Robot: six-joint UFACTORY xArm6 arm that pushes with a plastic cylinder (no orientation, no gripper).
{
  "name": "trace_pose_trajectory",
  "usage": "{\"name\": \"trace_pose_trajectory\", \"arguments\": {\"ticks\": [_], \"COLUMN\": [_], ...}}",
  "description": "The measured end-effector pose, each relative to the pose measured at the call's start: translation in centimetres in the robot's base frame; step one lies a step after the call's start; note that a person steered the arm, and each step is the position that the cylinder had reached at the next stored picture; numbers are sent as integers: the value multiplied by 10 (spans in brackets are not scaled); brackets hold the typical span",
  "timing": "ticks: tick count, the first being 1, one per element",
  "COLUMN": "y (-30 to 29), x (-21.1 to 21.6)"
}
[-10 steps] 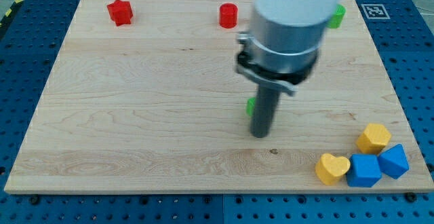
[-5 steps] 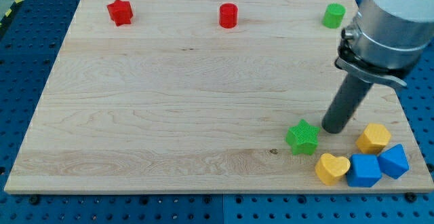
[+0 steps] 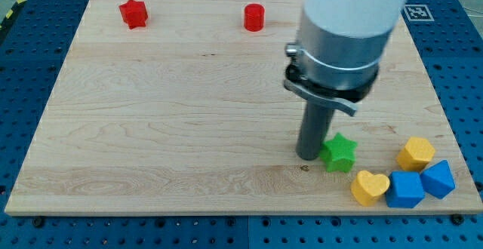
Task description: Push the green star above the blue cube
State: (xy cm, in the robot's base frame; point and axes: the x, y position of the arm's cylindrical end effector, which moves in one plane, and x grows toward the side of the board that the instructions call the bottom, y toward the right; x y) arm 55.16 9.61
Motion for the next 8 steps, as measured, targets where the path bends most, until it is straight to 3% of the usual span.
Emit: {"name": "trace_pose_trajectory", "arguments": {"ticks": [2,4,7,8], "y": [47,26,73,56], "x": [13,-1,-1,-19]}}
